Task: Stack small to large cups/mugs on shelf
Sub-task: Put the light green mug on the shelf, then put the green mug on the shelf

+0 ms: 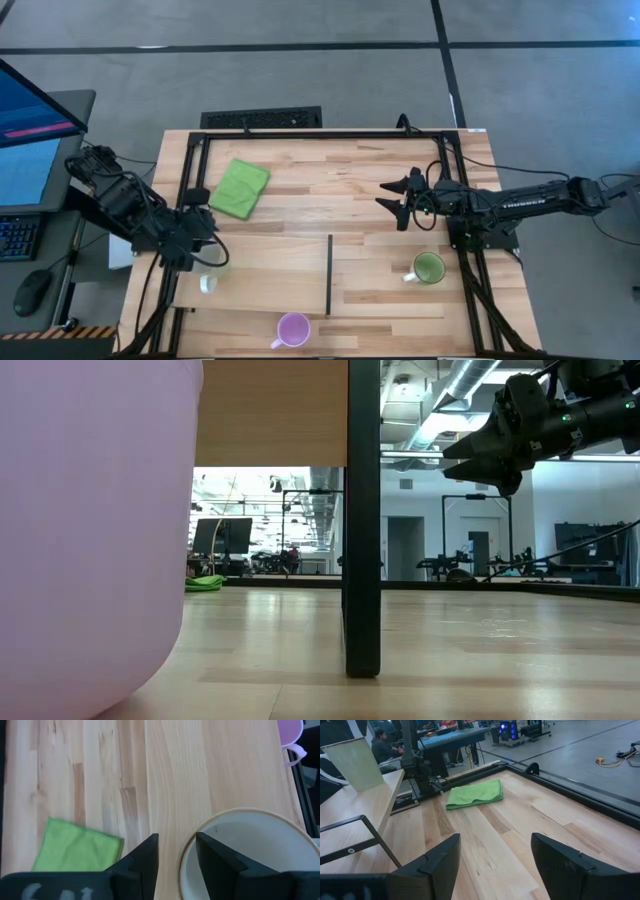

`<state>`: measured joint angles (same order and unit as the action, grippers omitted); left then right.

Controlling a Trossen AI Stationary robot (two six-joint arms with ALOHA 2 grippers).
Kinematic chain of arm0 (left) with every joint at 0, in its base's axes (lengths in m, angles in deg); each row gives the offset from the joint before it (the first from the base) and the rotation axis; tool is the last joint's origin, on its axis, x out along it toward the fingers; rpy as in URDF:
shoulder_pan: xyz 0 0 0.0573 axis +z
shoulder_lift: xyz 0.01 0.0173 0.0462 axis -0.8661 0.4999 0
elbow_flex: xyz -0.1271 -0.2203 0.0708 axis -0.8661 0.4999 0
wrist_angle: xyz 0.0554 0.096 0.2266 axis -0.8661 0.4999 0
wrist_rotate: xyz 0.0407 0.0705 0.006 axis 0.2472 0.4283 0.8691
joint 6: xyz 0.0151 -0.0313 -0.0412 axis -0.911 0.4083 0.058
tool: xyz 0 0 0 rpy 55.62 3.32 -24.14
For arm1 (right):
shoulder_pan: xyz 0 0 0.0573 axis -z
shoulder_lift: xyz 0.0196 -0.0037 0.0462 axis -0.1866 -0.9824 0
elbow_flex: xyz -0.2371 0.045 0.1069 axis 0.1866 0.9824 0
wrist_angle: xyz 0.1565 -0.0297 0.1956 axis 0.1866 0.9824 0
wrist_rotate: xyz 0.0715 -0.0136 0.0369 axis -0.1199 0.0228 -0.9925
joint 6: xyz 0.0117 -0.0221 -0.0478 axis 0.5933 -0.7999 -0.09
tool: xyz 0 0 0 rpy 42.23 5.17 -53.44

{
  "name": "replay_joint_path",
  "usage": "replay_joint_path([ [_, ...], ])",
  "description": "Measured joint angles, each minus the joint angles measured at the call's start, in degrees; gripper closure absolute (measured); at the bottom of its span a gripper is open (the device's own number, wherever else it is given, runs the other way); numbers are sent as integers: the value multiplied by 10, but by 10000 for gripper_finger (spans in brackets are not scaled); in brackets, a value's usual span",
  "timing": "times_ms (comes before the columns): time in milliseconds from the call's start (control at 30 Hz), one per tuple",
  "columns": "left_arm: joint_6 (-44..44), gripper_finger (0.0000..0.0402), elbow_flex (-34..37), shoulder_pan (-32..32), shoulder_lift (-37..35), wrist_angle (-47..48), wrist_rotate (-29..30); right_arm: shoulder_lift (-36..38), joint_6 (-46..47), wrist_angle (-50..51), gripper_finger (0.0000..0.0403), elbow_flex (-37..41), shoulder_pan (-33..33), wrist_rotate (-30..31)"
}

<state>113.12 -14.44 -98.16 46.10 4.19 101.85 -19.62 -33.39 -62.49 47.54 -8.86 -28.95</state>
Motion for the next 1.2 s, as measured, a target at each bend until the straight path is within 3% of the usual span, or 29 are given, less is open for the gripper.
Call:
replay_joint_path([
  [700,-21,280,-3,4,21,4,-11,0,0,4,137,0,0,0],
  [1100,11,280,-130,4,21,58,-17,0,0,4,137,0,0,0],
  [1200,-15,280,-165,4,20,53,12,0,0,4,137,0,0,0],
])
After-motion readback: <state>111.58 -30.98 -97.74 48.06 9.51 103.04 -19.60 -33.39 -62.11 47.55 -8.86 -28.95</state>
